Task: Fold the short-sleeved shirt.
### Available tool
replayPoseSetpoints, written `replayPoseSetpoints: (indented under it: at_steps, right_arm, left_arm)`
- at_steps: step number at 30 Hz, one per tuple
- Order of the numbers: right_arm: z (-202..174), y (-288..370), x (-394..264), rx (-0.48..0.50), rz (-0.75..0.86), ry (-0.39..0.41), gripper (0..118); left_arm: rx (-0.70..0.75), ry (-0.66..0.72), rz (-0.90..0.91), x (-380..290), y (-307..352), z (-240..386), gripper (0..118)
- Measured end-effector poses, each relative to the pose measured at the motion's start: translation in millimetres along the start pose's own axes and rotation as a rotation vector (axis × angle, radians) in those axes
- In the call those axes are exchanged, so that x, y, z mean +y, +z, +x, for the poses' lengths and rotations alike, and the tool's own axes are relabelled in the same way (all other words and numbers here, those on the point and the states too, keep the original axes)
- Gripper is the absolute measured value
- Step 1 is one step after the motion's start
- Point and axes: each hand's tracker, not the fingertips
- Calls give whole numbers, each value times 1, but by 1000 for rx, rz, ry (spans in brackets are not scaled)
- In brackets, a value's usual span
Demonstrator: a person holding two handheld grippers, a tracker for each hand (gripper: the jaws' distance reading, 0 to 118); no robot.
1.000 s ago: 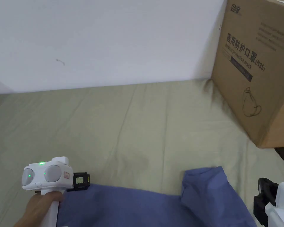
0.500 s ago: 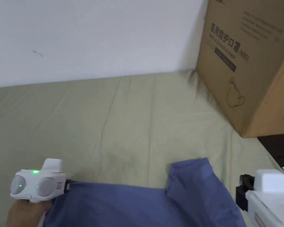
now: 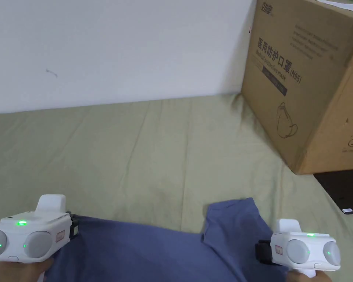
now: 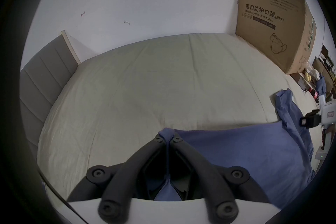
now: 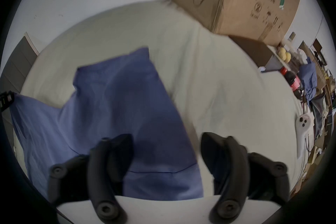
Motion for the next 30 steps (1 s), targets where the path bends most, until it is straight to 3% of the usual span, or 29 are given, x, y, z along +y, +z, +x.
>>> replayPoseSetpoints:
  at_steps: [2, 3, 4, 5, 7, 11, 20, 30]
  right_arm:
    - [-5, -3, -8, 6, 18, 17, 53]
    - [-6, 2, -8, -12, 44, 13, 40]
    - [-1, -2, -7, 4, 39, 5, 15]
    - [0, 0, -7, 16, 47, 4, 2]
    - [-2, 9, -7, -2, 81, 45, 2]
    - [-5, 54, -11, 8, 190, 50, 2]
    - [0, 201, 7, 61, 535, 116, 2]
    - [-20, 341, 71, 146, 850, 98, 2]
  left_arm:
    - [0, 4, 2, 0, 1, 0, 0]
    - [-1, 7, 2, -1, 3, 0, 0]
    - [0, 9, 3, -2, 4, 0, 0]
    - [1, 16, 5, -2, 7, -2, 0]
    - [0, 33, 7, -4, 9, -5, 0]
    - [1, 84, 26, -6, 30, -15, 0]
    - [15, 180, 167, 2, 121, -49, 0]
    - [110, 209, 410, 64, 249, -92, 0]
